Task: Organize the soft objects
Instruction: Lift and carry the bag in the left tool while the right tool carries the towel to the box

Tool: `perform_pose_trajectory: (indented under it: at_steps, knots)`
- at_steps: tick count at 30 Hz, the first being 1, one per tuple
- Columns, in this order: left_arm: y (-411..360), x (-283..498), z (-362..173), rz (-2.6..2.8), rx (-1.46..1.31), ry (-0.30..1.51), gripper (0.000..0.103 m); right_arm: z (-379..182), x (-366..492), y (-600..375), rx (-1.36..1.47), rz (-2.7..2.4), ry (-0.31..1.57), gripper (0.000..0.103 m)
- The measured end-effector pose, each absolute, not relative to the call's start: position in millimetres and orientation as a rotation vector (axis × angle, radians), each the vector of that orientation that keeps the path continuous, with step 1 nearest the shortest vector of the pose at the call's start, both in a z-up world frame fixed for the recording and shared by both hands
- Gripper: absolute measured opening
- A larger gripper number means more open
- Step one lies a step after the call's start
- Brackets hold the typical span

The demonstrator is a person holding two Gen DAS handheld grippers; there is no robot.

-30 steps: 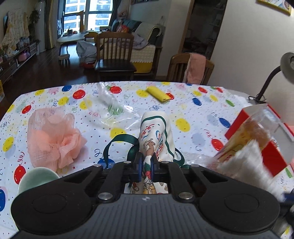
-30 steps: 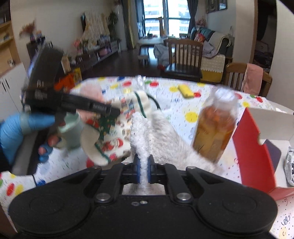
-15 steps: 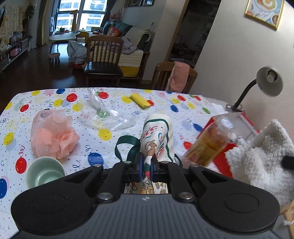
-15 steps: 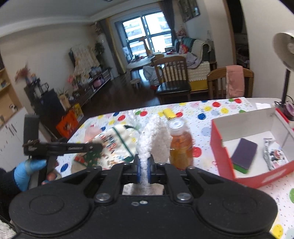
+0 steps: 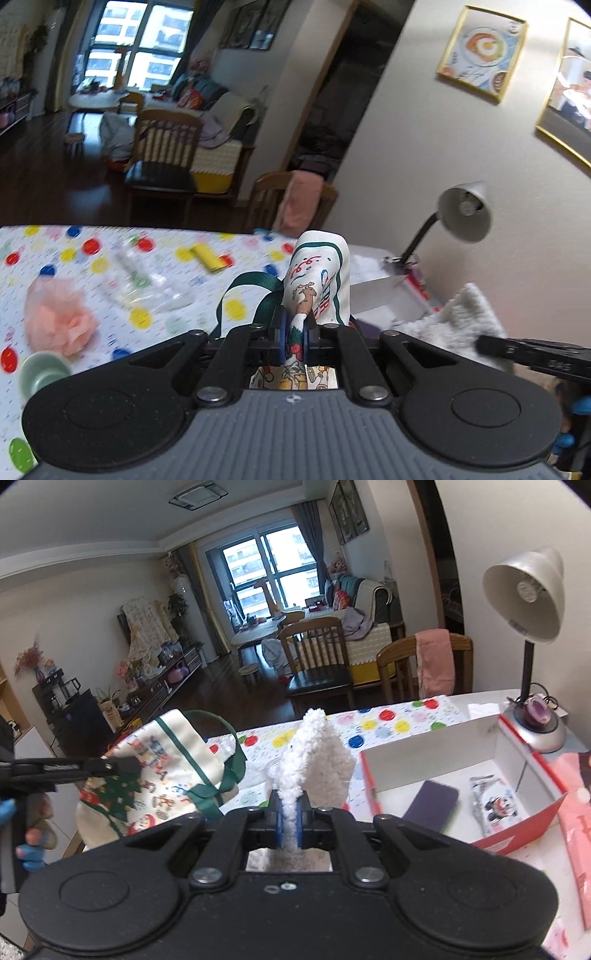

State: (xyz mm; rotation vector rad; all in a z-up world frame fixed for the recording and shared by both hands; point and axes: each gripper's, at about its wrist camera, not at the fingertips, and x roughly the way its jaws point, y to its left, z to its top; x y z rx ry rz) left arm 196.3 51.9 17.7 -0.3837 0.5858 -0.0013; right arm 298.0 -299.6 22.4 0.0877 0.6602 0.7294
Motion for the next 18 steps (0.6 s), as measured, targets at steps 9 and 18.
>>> perform_pose_trajectory:
  at_steps: [9,18]
  knots:
    - [-15.0,230.1,54.2,-0.075,-0.333,0.541,0.008,28.2,335.7,-345.4,0.081,0.708,0.618,0.006]
    - [-89.5,281.8,61.4,-0.130,-0.273,0.541,0.008,20.4,383.7,-385.2,0.059,0.686,0.615,0.006]
